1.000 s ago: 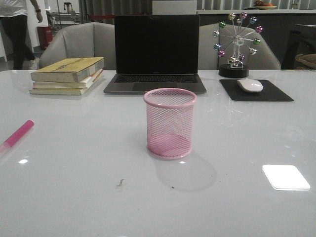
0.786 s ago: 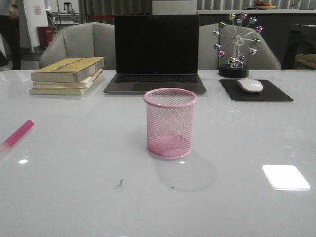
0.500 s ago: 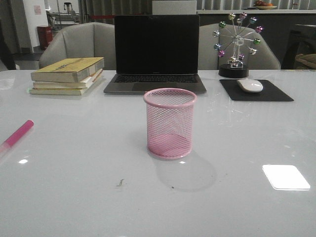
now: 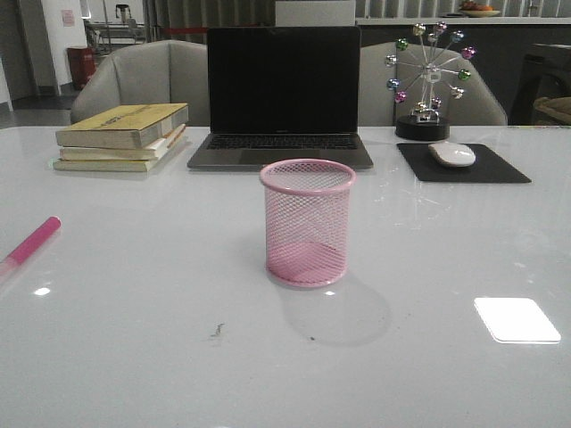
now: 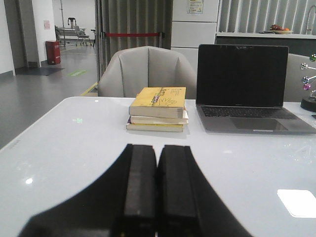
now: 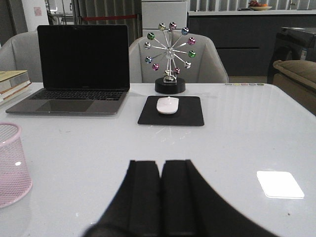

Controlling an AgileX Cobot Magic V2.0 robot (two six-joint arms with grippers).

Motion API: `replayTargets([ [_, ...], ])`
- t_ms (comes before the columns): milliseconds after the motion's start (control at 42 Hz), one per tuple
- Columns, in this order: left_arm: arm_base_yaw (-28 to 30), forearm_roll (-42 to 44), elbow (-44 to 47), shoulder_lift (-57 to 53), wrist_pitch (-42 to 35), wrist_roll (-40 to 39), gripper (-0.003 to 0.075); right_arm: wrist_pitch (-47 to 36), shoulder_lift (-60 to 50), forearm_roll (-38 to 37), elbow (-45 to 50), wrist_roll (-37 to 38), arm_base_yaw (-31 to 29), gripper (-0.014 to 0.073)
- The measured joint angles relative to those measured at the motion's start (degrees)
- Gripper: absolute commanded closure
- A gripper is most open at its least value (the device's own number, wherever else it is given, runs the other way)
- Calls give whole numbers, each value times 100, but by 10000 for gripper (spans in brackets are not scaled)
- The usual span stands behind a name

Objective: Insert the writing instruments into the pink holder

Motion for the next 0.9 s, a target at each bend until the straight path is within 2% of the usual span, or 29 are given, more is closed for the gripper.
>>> replayTargets([
  [167, 0, -12, -135, 0, -362, 0, 622, -189, 0, 0, -149, 0, 0, 537],
  [333, 0, -12, -1181, 0, -135, 0, 621, 272, 0, 0, -1162, 0, 0, 537],
  [500, 0, -12, -2567, 162, 609, 0, 622, 987, 191, 0, -2427, 0, 0, 537],
  [690, 0, -2, -3976, 1030, 1801, 0, 622, 1859, 1060, 0, -3744, 0, 0, 537],
  [905, 0, 6, -4572, 2014, 3374, 0, 622, 3012, 2019, 0, -4397, 0, 0, 537],
])
